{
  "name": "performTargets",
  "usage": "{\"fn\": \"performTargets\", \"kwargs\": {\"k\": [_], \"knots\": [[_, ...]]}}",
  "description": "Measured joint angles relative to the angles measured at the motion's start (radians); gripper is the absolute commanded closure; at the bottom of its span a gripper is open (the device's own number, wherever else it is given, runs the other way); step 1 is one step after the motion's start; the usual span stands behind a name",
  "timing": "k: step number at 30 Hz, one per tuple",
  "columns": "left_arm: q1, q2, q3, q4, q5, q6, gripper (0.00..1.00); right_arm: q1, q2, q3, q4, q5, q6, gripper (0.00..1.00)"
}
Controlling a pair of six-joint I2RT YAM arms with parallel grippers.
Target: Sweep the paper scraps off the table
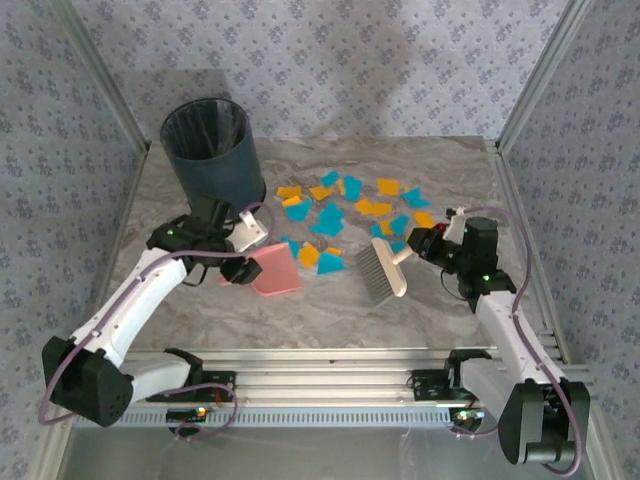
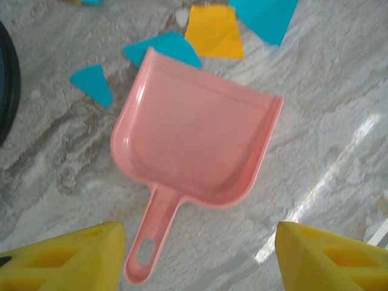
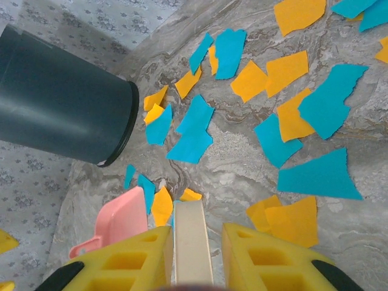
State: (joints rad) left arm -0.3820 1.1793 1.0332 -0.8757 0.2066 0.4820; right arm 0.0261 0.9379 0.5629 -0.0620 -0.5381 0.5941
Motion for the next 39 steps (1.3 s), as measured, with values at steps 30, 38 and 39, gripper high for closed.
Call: {"fn": "performTargets", "kwargs": {"k": [30, 38, 39], "knots": [[0.101, 0.316, -0.012, -0.006, -0.104, 0.184, 0.31, -0.029, -0.009, 0.003, -0.031, -0.010, -0.011, 1.00], [0.101, 0.387, -0.014, -0.002, -0.144, 0.191, 0.34, -0.043, -0.016, 0.003, -0.033, -0.019, -0.011, 1.00], [0.101, 0.396, -0.015, -0.002, -0.148, 0.191, 0.35, -0.045, -0.016, 0.003, -0.033, -0.020, -0.011, 1.00]]}}
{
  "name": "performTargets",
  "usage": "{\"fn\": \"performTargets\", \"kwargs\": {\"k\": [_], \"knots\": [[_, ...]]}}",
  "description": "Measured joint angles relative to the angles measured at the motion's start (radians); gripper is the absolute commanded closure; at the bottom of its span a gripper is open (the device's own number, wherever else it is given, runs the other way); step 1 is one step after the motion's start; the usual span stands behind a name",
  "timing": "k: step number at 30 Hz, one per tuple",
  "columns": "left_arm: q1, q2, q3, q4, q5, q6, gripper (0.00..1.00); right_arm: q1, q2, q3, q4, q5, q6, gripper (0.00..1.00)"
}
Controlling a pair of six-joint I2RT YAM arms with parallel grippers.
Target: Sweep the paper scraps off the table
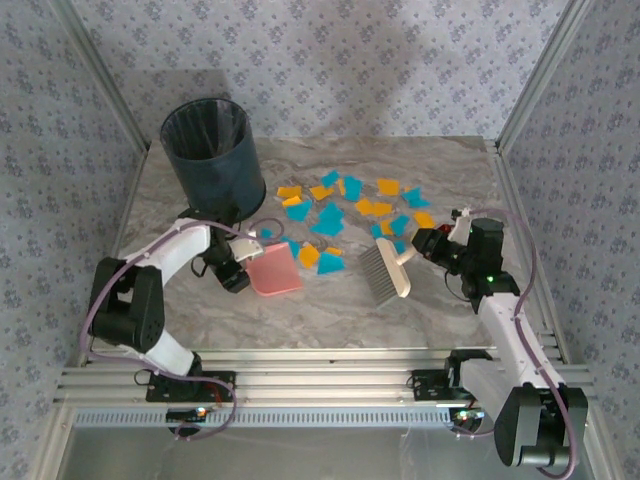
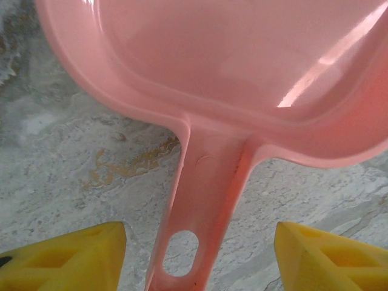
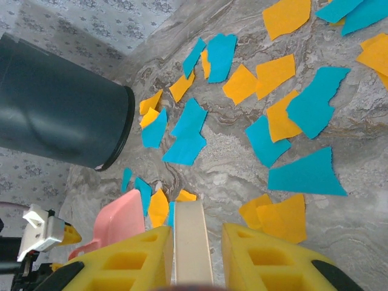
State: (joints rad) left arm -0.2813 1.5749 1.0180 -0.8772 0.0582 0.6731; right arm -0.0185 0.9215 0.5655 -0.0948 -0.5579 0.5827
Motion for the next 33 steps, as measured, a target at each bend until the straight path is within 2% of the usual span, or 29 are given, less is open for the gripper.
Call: {"fn": "performTargets", "kwargs": {"k": [12, 15, 19, 21, 25, 33], "knots": [[-0.027, 0.070, -0.014, 0.014, -0.084, 0.001, 0.44, -0.017, -0.001, -0.006, 0.002, -0.013, 0.000, 1.00], [-0.036, 0.074, -0.019, 0.014, -0.095, 0.006, 0.52, -0.019, -0.001, -0.018, 0.004, -0.015, 0.000, 1.00], [-0.050, 0.074, -0.021, 0.016, -0.101, 0.015, 0.69, -0.023, -0.001, -0.026, 0.004, -0.018, 0.000, 1.00], [-0.058, 0.074, -0.021, 0.013, -0.101, 0.013, 0.74, -0.023, -0.002, -0.026, 0.004, -0.019, 0.000, 1.00], [-0.076, 0.074, -0.020, 0.010, -0.111, 0.014, 0.78, -0.028, -0.006, -0.027, 0.004, -0.023, 0.000, 1.00], [-0.118, 0.053, -0.020, -0.020, -0.127, 0.010, 0.79, -0.034, -0.019, -0.027, 0.003, -0.027, 0.000, 1.00]]}}
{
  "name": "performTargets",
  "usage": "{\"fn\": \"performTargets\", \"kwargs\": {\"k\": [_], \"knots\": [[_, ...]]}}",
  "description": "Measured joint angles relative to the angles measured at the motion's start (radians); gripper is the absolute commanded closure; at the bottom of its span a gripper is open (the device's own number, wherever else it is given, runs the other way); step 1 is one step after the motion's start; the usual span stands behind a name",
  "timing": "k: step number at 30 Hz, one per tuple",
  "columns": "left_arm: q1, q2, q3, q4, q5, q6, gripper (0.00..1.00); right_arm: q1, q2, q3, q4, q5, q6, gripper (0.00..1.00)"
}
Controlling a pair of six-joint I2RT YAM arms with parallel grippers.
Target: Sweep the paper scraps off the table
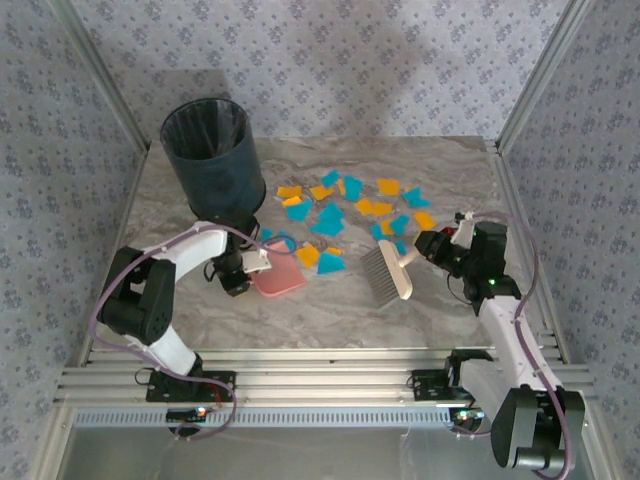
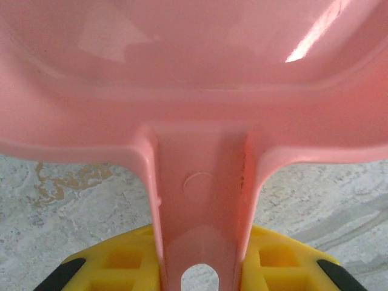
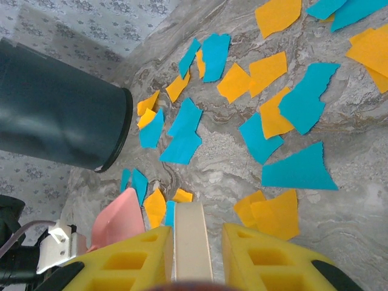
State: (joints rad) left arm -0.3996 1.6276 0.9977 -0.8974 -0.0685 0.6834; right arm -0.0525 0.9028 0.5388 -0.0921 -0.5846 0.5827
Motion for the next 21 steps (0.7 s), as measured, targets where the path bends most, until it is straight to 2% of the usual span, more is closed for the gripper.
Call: {"fn": "performTargets", "kwargs": {"k": [12, 16, 21], "knots": [[-0.089, -0.090, 0.072, -0.027, 0.046, 0.001, 0.80, -0.007, -0.019, 0.000, -0.011, 0.000, -0.007, 1.00], [-0.148, -0.076, 0.123, -0.027, 0.076, 0.004, 0.79, -0.012, -0.019, 0.000, -0.014, 0.000, -0.008, 1.00], [-0.230, 0.015, 0.206, -0.024, 0.107, 0.005, 0.79, -0.021, -0.027, -0.008, -0.021, 0.001, -0.009, 1.00]]}}
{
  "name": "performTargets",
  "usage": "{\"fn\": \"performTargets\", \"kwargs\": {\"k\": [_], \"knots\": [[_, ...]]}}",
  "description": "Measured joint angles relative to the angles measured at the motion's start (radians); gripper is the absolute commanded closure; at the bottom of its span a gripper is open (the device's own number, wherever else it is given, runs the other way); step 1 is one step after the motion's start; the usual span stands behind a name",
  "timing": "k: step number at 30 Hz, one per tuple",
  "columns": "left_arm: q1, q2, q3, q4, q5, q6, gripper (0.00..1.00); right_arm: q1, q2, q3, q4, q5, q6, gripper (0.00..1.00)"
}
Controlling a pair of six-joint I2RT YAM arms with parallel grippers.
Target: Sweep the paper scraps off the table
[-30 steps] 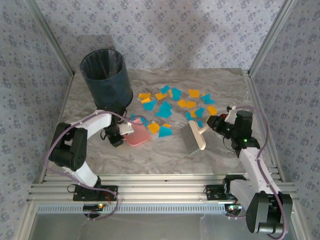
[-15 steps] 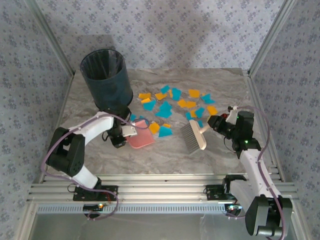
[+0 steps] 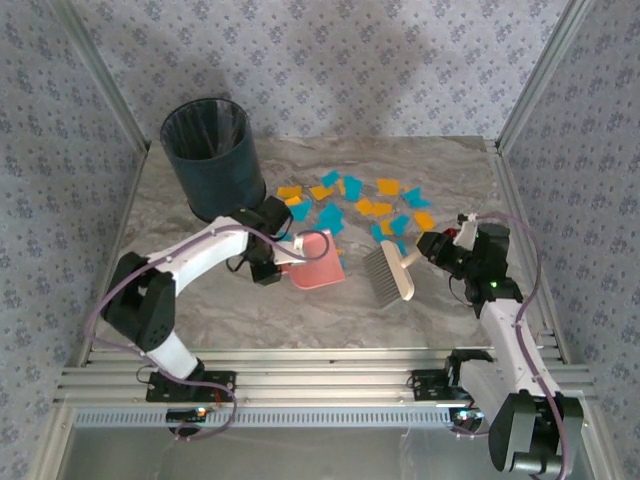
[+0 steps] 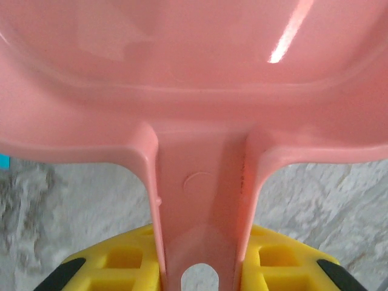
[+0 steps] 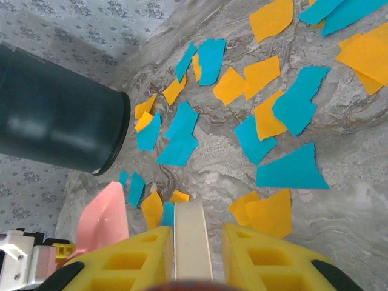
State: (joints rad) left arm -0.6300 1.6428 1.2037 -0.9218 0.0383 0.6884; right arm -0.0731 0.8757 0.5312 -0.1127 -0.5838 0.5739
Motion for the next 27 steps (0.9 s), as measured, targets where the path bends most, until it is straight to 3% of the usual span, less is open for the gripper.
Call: {"fn": "performTargets", "kwargs": {"k": [15, 22, 27], "knots": [[-0.077, 0.229, 0.134, -0.014, 0.021, 0.002, 0.74, -0.026, -0.079, -0.005, -0.098, 0.050, -0.046, 1.00], [-0.090, 0.244, 0.134, -0.013, 0.021, -0.004, 0.65, -0.030, -0.080, -0.005, -0.118, 0.055, -0.060, 1.00], [-0.090, 0.244, 0.129, 0.015, 0.022, -0.023, 0.52, -0.034, -0.085, -0.005, -0.129, 0.057, -0.067, 1.00]]}}
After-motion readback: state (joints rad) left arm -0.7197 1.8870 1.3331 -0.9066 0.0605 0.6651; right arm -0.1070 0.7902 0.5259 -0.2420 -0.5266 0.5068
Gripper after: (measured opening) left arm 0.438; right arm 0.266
